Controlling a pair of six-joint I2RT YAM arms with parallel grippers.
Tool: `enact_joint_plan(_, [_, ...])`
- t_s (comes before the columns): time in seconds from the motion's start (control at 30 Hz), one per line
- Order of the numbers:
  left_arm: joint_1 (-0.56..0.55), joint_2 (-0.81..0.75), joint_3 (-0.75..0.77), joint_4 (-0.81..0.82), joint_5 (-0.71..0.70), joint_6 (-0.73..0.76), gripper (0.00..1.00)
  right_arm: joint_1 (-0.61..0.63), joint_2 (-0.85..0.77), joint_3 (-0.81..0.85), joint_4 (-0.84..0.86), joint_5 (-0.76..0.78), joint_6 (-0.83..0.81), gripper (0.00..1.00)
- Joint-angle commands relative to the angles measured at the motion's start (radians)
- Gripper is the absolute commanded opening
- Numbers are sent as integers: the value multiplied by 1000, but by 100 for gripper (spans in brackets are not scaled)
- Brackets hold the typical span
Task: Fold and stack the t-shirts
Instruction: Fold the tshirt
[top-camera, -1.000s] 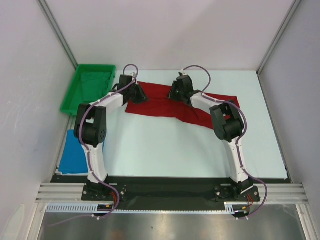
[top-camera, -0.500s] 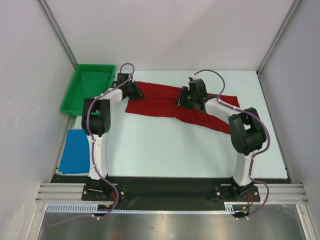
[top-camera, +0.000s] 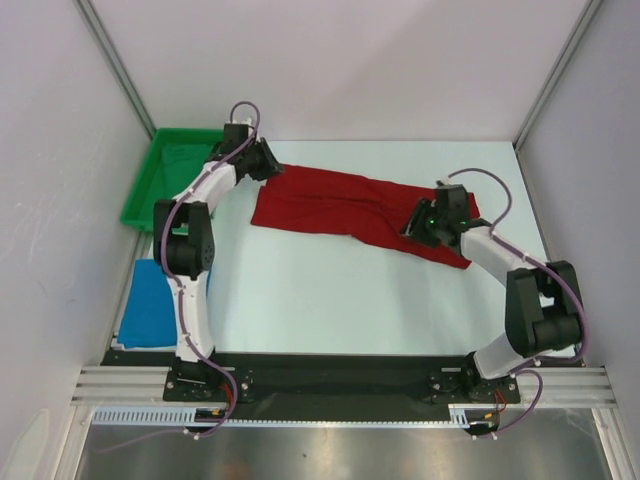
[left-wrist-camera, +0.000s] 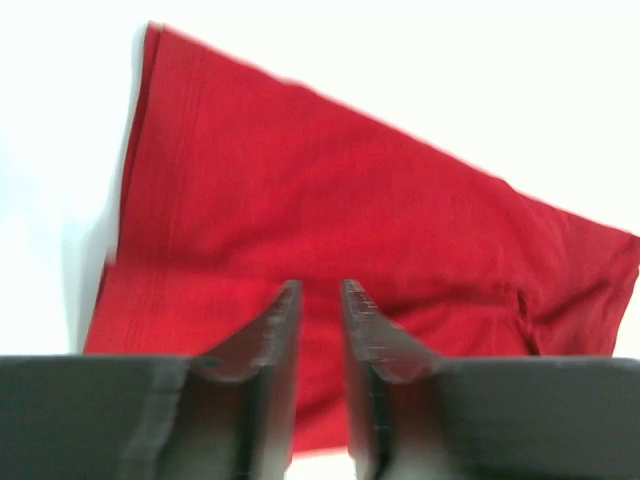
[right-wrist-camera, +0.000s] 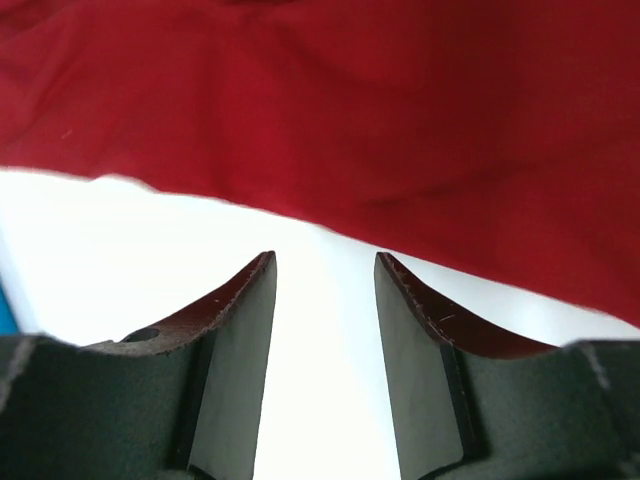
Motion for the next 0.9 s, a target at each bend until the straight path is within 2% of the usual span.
enact_joint_plan(0.0, [-10, -207, -149, 19, -23, 0, 24, -56, -93, -45, -46, 65, 0, 49])
enact_joint_plan(0.1, [-10, -344, -408, 166, -35, -60, 20, -102, -110, -63, -86, 114, 13, 47])
enact_joint_plan(0.2, [-7, -363, -510, 202, -61, -66, 20, -134, -110, -89, -88, 143, 28, 43])
enact_joint_plan(0.27, [1, -332, -496, 185, -23, -74, 18, -147, -101, -100, -69, 169, 34, 40])
enact_joint_plan(0.37, [6, -262, -454, 168, -48, -52, 11, -154, -78, -117, -40, 183, 51, 36])
enact_joint_plan(0.47, [12, -197, -426, 153, -9, -43, 10, -160, -46, -134, -11, 209, 66, 32])
enact_joint_plan(0.67, [18, -125, -403, 99, -38, -14, 10, -196, 60, -149, 59, 228, 94, 26])
enact_joint_plan(0.87, [70, -42, -308, -20, -58, 33, 8, -282, 140, -138, 9, 251, 138, 25])
